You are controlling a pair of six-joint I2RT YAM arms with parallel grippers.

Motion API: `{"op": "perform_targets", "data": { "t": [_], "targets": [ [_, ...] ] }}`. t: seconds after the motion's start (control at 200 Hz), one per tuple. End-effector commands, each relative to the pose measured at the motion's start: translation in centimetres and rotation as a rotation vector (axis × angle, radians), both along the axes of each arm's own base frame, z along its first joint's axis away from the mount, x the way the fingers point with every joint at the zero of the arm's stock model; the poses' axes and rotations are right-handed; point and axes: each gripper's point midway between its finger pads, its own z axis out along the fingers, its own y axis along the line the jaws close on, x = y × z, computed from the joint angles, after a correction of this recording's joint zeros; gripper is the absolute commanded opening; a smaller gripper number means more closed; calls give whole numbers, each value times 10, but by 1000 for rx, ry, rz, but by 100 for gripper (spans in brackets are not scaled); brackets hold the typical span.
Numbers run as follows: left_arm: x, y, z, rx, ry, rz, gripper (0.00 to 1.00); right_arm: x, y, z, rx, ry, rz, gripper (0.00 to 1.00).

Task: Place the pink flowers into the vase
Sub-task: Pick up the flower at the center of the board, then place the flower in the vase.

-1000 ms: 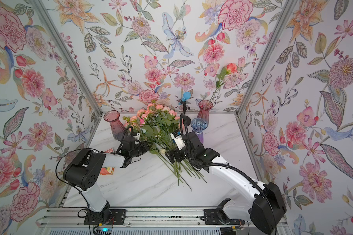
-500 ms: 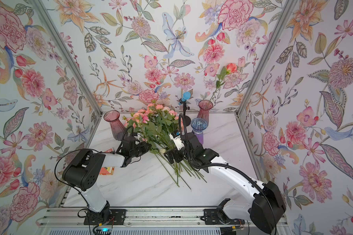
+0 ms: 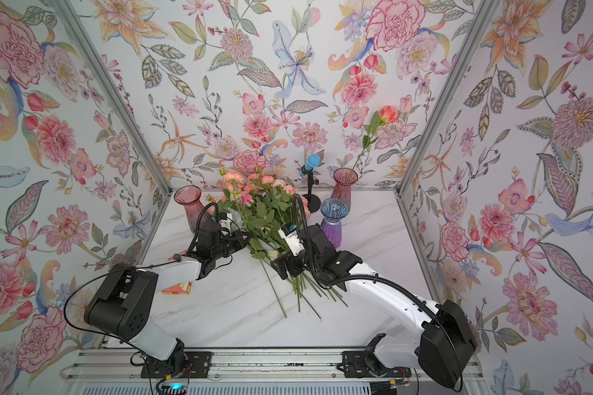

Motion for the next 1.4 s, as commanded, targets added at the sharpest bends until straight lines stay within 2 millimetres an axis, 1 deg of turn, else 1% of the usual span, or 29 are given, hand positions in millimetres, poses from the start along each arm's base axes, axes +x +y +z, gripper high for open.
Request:
{"op": "perform_targets", "data": {
  "t": [0.0,0.12,0.265,0.275,0.28,0.355,0.435,0.56,0.625,0.706,0.801,0.886,1.031,1.091,1.176,1.346,1.396],
  "targets": [
    [11,0,39,26,-114,-37,0,7,11,22,37,-40,14,99],
    [17,-7,59,58,-160,-82,0,15,21,27,40,-52,27,100],
    [29,-12,93,118,-240,-126,0,29,31,35,31,-85,20,99],
    [26,-12,107,119,-271,-126,0,31,31,35,30,-88,16,99],
    [26,-11,110,120,-277,-126,0,31,32,35,30,-89,15,99],
    [27,-12,133,145,-346,-137,0,39,37,43,42,-109,6,99],
    [24,-11,150,166,-411,-147,0,46,43,52,62,-122,-3,99],
    [15,-7,168,221,-504,-158,0,52,54,63,84,-141,-12,100],
    [12,-6,177,212,-536,-153,0,53,60,65,84,-154,-13,99],
    [5,-10,184,155,-564,-163,0,56,66,71,84,-183,-20,99],
    [3,-8,179,152,-566,-162,0,62,72,79,111,-212,-27,100],
    [-3,-7,184,151,-596,-154,0,71,76,84,119,-236,-43,100],
    [-5,-7,189,149,-619,-162,0,90,80,96,123,-277,-69,96],
    [-7,-8,191,144,-627,-168,0,98,81,99,128,-284,-73,91],
    [-11,-8,198,137,-651,-174,0,105,82,99,130,-283,-71,90],
    [-17,-11,204,99,-675,-196,0,106,87,94,137,-263,-50,88],
    [-19,-13,206,82,-679,-204,0,106,88,95,140,-265,-50,86]
  ]
}}
